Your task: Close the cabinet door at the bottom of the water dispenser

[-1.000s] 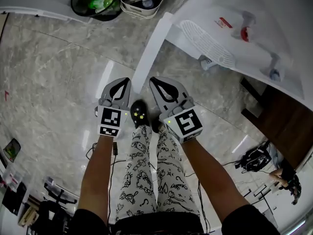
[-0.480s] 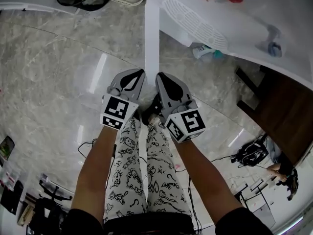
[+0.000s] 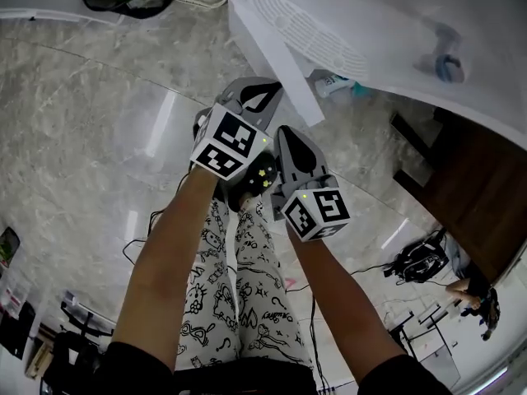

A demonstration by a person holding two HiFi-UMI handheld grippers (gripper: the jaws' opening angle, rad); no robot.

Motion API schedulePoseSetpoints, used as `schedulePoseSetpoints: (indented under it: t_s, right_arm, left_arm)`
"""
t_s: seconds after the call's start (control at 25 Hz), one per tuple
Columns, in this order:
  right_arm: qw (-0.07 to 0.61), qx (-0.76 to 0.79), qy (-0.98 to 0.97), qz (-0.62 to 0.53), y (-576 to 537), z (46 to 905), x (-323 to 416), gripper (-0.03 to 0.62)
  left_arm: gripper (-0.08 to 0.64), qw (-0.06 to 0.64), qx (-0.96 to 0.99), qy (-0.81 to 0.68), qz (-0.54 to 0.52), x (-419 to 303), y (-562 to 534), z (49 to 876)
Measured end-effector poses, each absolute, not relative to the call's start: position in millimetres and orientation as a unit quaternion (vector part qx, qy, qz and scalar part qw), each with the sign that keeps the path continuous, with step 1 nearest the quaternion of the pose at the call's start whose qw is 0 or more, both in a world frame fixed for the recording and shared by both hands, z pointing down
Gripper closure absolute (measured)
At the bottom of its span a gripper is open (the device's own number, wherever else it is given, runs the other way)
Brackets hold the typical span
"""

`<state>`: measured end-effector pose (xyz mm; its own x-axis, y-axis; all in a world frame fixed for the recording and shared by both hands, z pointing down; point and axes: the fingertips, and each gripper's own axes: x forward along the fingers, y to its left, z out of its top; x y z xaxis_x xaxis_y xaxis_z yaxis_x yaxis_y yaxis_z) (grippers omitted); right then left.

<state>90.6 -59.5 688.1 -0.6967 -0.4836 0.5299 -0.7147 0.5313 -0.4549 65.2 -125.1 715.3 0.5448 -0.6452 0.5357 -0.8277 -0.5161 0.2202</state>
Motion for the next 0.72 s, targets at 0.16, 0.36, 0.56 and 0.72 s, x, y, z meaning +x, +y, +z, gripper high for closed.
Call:
schedulePoseSetpoints:
  t_s: [0.16, 0.36, 0.56, 0.72]
  right_arm:
    - [0.150, 0.365, -0.855, 0.335, -80.4, 667.5, 103.5, 0.575]
    - [0.131, 0.380, -0.857, 0.322, -105.9, 647.2, 118.6, 0.575]
    - [0.118, 0.404, -0.847, 0.324, -121.8, 638.7, 129.6, 0.575]
    - [0.115, 0.405, -0.848, 0.323, -124.2, 633.3, 127.0, 0.575]
  left_arm:
    - [0.563, 0.216, 0.861, -0.410, 0.209, 84.5, -148.3, 714.2]
    - [0.563, 0.213, 0.857, -0.413, 0.221, 92.4, -174.2, 722.1]
    - [0.563, 0.210, 0.858, -0.402, 0.239, 94.9, -185.6, 725.0]
    - [0.563, 0.210, 0.853, -0.412, 0.241, 96.2, -195.4, 723.7]
